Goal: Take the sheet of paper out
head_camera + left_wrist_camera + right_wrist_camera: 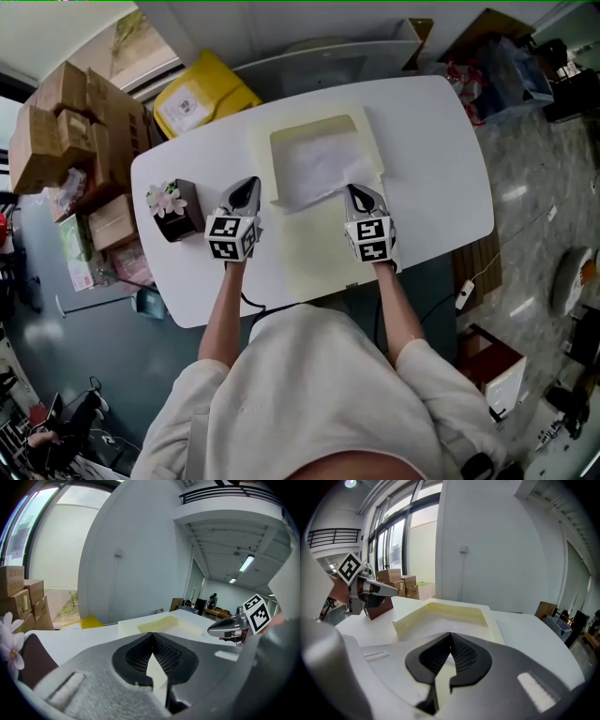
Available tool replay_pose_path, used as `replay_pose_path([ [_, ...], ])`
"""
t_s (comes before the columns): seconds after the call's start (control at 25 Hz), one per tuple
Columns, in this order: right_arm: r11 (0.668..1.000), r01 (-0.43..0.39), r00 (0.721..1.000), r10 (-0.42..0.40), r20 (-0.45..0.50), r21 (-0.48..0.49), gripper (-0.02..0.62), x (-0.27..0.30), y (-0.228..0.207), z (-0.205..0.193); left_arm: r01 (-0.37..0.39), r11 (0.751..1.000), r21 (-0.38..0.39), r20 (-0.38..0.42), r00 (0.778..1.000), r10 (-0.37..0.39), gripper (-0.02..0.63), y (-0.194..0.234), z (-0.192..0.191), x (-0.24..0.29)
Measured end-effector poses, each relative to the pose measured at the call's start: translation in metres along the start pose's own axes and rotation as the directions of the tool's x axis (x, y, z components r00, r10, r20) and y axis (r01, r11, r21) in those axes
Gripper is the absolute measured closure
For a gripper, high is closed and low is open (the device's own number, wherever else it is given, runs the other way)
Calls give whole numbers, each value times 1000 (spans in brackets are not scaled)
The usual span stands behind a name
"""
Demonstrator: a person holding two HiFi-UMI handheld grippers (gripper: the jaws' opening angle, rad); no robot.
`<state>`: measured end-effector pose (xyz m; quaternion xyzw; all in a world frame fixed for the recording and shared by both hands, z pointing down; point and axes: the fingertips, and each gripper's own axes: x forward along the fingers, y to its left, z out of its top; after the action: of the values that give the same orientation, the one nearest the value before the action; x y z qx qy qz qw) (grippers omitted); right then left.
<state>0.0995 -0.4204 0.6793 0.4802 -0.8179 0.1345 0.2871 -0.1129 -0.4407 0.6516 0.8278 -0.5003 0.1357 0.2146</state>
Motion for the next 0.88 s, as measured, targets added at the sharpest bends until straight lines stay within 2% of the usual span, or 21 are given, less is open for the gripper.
replay_pose_path([
  [0.24,1000,-7,998,5,-70,-31,594,4,17,-32,29,1000,-10,-18,999,-29,606,0,-16,1],
  [0.44,980,-54,988,25,-150,-193,594,13,34,-55,36,999,-29,-24,999,-37,606,0,-27,-1],
  [0.56,943,-94,982,35,-185,-320,594,23,42,-65,36,999,-28,-27,999,-37,606,1,-32,-3],
  [0.64,891,-113,978,22,-206,-439,594,28,44,-71,35,999,-19,-30,999,-36,606,1,-34,-5],
  [0.68,854,-123,976,13,-216,-505,594,30,45,-74,35,999,-19,-31,999,-35,606,0,-35,-6],
  [0.76,767,-150,973,2,-232,-624,594,33,48,-79,31,999,-24,-30,999,-31,606,2,-36,-8],
  [0.88,636,-180,970,-10,-242,-750,594,39,50,-84,24,999,-27,-31,999,-25,606,4,-39,-10],
])
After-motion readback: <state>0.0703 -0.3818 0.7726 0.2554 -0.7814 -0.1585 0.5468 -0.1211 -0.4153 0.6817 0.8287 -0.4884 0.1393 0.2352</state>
